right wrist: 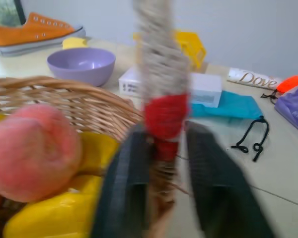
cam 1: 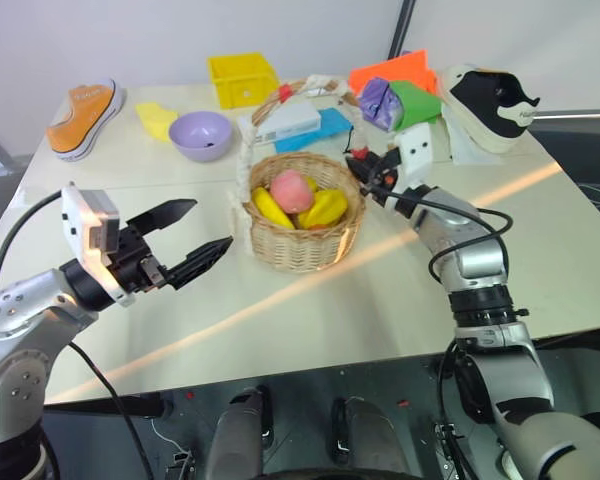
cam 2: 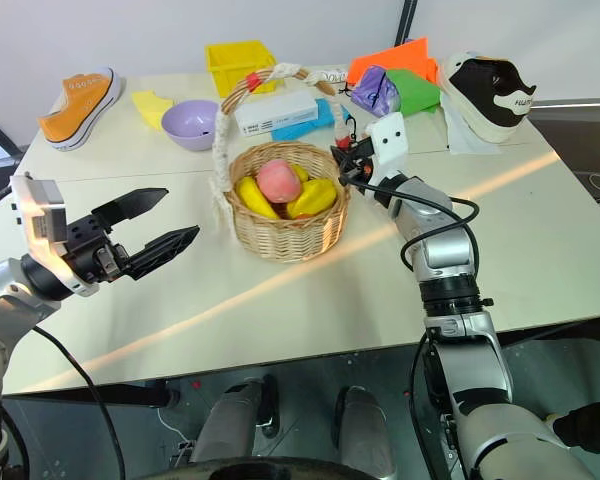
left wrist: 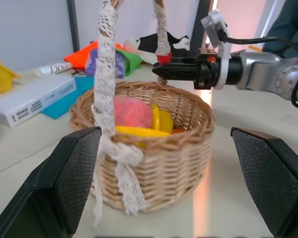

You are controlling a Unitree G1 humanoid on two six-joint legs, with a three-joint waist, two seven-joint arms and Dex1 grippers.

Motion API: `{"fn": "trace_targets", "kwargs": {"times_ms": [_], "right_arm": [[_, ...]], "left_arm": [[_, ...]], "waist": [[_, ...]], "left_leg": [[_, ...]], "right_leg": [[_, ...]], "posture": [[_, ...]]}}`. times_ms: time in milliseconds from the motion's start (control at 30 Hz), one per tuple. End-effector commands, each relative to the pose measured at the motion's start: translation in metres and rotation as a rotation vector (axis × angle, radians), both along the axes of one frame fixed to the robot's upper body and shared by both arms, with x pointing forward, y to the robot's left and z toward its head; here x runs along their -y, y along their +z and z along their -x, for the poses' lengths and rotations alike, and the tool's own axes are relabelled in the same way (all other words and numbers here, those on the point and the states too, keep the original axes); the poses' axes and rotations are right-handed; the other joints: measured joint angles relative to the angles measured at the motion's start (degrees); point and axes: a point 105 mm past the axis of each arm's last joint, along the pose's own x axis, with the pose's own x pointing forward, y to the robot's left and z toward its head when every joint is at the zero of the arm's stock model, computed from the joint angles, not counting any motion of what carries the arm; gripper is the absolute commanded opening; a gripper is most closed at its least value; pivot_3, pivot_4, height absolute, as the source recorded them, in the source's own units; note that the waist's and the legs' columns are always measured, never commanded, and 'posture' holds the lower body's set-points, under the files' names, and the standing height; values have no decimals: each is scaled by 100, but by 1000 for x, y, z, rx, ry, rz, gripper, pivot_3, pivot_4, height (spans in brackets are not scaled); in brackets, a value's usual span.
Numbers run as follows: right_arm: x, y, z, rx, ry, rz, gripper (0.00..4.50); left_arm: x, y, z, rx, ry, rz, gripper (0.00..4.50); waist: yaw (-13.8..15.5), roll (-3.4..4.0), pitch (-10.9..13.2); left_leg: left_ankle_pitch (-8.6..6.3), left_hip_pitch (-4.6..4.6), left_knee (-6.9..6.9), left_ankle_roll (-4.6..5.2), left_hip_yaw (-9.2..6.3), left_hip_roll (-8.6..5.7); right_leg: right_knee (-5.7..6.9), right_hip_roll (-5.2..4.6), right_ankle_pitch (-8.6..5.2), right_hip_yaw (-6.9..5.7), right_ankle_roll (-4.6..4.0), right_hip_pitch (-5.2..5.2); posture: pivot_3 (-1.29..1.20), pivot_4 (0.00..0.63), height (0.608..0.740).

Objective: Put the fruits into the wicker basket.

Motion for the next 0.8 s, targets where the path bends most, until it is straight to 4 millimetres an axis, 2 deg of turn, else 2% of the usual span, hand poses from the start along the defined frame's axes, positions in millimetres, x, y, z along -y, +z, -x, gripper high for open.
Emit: {"fn": "trace_targets", "kwargs": {"times_ms": [33, 67, 133, 167, 300, 467, 567, 667, 800], "right_arm": [[21, 37, 13, 132, -44, -57, 44], [29, 41, 16, 146, -70, -64, 44], [66, 50, 23, 173, -191, -69, 44], [76, 52, 26, 179, -229, -68, 44], [171, 57, 43, 192, -572, -41, 44], [231, 48, 54, 155, -780, -57, 44], [251, 39, 55, 137, -848, -44, 44], [261, 31, 54, 123, -873, -66, 44], [258, 27, 54, 118, -867, -94, 1901]], "left_arm": [[11, 2, 2, 24, -46, -12, 4500], [14, 2, 2, 24, -56, -10, 4500], [21, 2, -1, 24, -84, 0, 4500], [24, 2, -1, 24, -92, 2, 4500], [43, 0, -6, 21, -165, 20, 4500], [61, 0, -7, 17, -241, 47, 4500], [70, 2, -8, 18, -269, 63, 4500], [72, -1, -10, 14, -268, 51, 4500], [73, -1, -9, 6, -273, 61, 4500]], "waist": [[6, 2, 1], [9, 2, 1], [29, 3, 2], [43, 3, 2], [34, 4, 2], [-54, 10, 1], [-123, 12, 1], [-146, 19, 5], [-133, 26, 7]], "left_leg": [[0, 0, 0, 0, 0, 0], [0, -1, 0, 0, 0, 0], [0, -3, 0, -1, 0, 0], [-1, -4, 0, -1, 0, -1], [-1, -5, 3, -1, 0, -6], [6, 5, -4, 9, 4, -3], [9, 13, -9, 11, 6, -3], [10, 13, -9, 12, 6, -4], [11, 14, -6, 12, 4, -5]], "right_leg": [[1, 0, 0, 0, 0, 0], [1, -1, 0, 0, 0, -2], [2, -1, 0, 0, 0, -3], [2, -1, -1, 0, 0, -4], [-3, -4, -2, 0, -2, 1], [-3, 3, -1, 5, 0, 0], [4, 7, 2, 7, 13, 3], [6, 7, 5, 8, 25, 3], [18, 6, 1, 8, 35, 2]], "posture": [[0, 150, 740], [0, 150, 740], [0, 150, 740], [0, 150, 740], [0, 150, 740], [0, 150, 740], [0, 150, 740], [0, 150, 740], [0, 150, 740]]}}
